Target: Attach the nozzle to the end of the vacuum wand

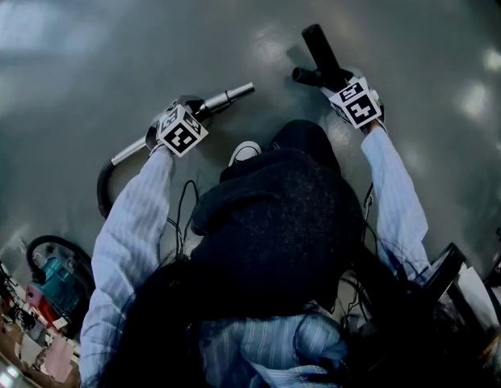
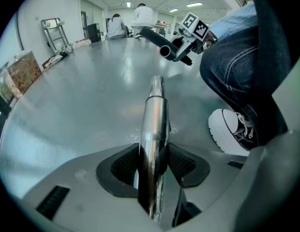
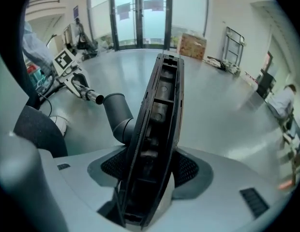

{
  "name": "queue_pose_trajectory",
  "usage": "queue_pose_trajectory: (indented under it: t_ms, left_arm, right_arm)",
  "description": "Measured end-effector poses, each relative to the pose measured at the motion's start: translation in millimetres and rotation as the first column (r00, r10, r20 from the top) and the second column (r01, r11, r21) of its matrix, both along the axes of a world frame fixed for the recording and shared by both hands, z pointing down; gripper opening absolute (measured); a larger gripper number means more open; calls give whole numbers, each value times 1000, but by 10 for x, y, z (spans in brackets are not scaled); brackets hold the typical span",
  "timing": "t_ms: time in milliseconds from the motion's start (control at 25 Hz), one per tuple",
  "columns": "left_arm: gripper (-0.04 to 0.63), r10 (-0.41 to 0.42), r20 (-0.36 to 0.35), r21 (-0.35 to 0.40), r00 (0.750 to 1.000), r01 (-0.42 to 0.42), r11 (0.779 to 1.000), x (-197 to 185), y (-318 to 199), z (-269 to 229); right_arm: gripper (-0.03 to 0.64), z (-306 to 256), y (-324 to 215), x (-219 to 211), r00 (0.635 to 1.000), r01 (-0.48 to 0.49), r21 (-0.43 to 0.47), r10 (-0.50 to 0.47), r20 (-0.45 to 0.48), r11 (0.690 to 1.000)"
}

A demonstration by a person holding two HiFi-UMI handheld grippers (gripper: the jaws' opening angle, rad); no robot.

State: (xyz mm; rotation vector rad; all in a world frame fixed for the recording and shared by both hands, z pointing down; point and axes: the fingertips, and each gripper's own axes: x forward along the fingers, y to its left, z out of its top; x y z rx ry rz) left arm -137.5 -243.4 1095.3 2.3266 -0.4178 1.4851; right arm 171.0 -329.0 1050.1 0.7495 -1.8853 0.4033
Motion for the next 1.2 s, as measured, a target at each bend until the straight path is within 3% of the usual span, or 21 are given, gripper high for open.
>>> queue_pose_trajectory:
  t_ms: [240, 520, 960, 1200]
  left_arm:
    - [179, -7, -61, 44, 998, 10, 999, 151, -61, -283]
    - [178, -10, -64, 62, 998, 14, 998, 226, -98, -435]
    - [178, -20, -33, 83, 999, 23, 996, 205, -177, -531]
    - [177, -25, -28, 82, 999, 27, 996, 150, -172, -486]
  right_arm:
    - [265, -109, -201, -486, 958, 273, 43, -268, -98, 961]
    - [265, -193, -254, -806, 899, 416, 59, -402, -172, 907]
    - [265, -351, -409, -994, 803, 533, 62, -481, -351, 844]
    - [265, -392, -367, -1086, 832, 505, 52, -469, -297, 862]
